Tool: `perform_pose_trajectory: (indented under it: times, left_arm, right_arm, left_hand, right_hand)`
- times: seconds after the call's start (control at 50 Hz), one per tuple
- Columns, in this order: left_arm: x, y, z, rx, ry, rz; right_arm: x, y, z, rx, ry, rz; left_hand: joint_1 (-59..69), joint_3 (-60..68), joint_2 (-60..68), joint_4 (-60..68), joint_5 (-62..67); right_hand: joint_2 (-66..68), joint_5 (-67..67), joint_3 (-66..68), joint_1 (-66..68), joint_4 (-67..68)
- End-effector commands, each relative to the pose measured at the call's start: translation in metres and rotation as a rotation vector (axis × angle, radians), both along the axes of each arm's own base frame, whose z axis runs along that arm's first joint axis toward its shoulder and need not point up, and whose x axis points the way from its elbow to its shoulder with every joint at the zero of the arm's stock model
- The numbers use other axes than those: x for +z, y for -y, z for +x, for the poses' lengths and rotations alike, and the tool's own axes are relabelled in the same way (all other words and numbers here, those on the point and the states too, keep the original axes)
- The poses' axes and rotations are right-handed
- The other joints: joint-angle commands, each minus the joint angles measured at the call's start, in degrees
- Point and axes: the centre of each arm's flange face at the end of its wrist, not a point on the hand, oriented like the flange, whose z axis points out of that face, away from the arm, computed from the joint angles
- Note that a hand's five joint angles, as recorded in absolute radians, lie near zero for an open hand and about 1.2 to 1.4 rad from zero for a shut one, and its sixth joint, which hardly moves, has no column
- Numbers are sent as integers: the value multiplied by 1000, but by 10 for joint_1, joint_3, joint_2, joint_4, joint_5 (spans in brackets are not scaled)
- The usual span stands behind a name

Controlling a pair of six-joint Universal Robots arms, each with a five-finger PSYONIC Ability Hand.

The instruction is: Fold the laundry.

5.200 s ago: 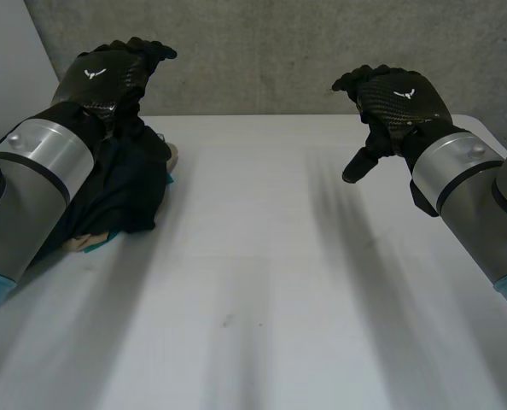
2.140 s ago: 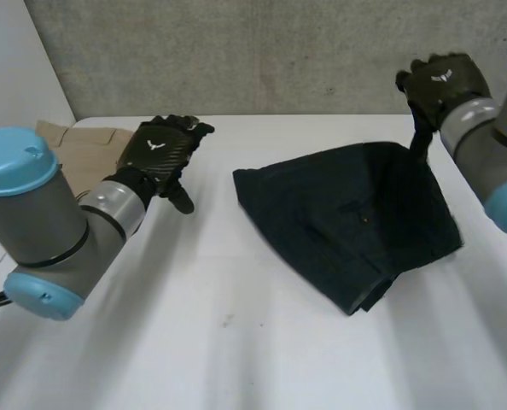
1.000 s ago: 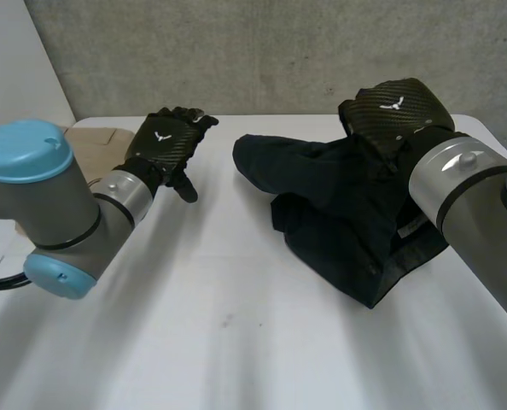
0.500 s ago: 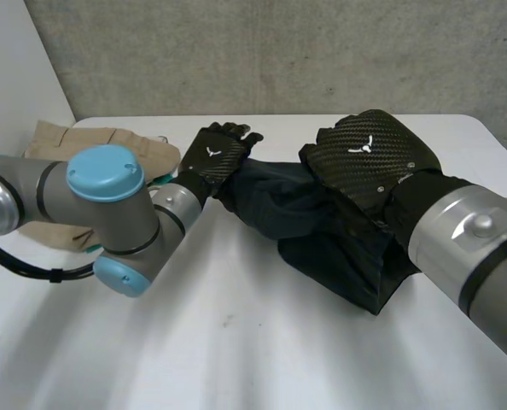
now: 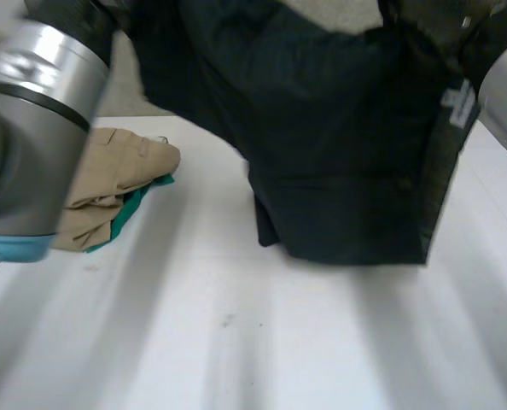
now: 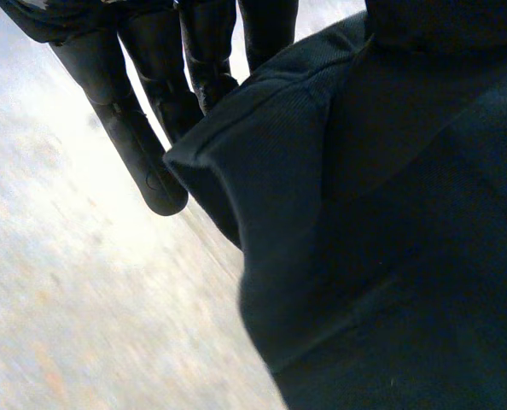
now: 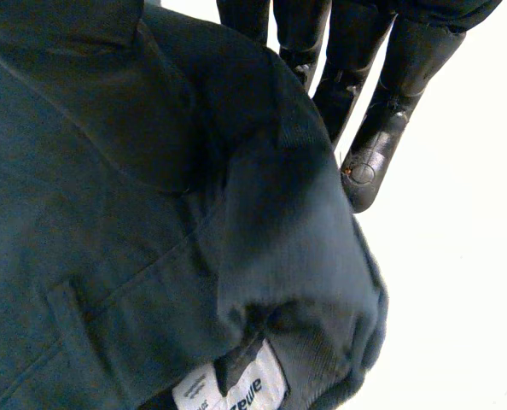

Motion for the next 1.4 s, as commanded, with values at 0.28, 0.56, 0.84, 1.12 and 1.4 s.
perform_pose_trajectory:
  times: [0.28,0.56,0.84,1.12,1.4]
  left_arm:
    - [105,-98,66,47,-155,-223]
    - [0,11,16,80,49,82]
    - [-129,135,-36,156,228,169]
    - [-116,131,-41,180,149,95]
    - [-143,12,10,165,350,429]
  right_arm:
    - [78,-53,-26,21,129,-162]
    - [-22,30,19,40,-35,131]
    - [-115,143,68,-107,0,90]
    - [-103,158,59,-275,-38,-12]
    - [-142,78,1,-22,-346,413]
  left_hand:
    - [130,117,116,114,154]
    - [130,117,116,114,154]
    - [-12,-24,-26,-28,12]
    - [-570,-583,-584,-586,-546]
    - [-499,-511,-513,-515,-475]
  right_hand:
    - [122,135,125,243,119]
    - [122,135,125,243,119]
    - [122,135,125,243,119]
    - [-578,-565,-575,-457,-581]
    - [-578,-565,-575,-457,-581]
